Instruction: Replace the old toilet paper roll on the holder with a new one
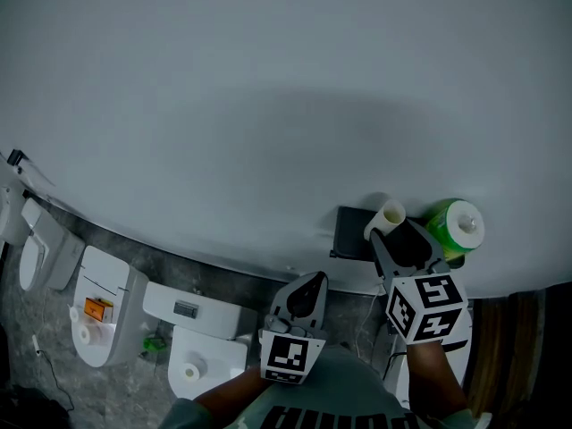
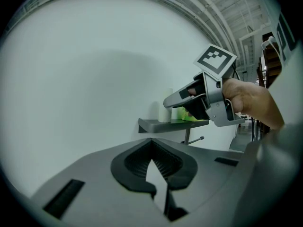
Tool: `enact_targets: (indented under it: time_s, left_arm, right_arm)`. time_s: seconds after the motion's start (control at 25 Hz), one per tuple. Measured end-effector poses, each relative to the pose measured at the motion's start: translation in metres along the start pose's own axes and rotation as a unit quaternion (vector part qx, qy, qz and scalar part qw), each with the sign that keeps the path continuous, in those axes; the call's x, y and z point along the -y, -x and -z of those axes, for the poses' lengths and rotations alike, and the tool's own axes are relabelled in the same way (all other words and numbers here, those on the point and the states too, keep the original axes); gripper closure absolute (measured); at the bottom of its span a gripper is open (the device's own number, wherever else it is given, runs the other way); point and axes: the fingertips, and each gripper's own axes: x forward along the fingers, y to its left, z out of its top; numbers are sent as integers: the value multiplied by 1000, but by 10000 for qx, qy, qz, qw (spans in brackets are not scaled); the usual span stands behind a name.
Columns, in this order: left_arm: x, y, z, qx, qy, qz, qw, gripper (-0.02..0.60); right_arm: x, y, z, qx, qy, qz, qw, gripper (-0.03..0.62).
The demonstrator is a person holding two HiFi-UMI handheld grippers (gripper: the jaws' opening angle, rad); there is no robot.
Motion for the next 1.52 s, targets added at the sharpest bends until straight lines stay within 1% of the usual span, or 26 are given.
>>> enact_targets:
  time_s: [0.12,0.4,0.48,0.6,0.76,0.92,1.24,1.52]
  left_arm:
    - [7,1,-2,55,-41,69,10000,577]
    - [29,-3,-4,-18,-63,261,9996,577]
    - [35,-5,-5,-19,-95,313,9995,577]
    - [43,-7,-8,81,-153,344,9993,577]
    - [58,-11,-12,49,-214,451,9987,577]
    - [74,-14,-15,126,-241,522,9983,577]
    - [107,-17,-17,223,-321,700,9968,578]
    - [129,-14,-13,129,-538,854,9948,578]
  right_arm:
    - [0,17,-2,198,-50,39,9998,381]
    - [5,65,0,836,-192,153,9962,382]
    - [8,77,5,947,-240,220,9950,386]
    - [15,92,17,1045,-264,386,9934,430]
    - [29,110,39,1052,-315,659,9918,527]
    - [39,128,59,1019,-389,830,9906,576]
    - [53,151,94,865,-613,968,9896,583]
    - [61,159,107,819,-746,972,9891,583]
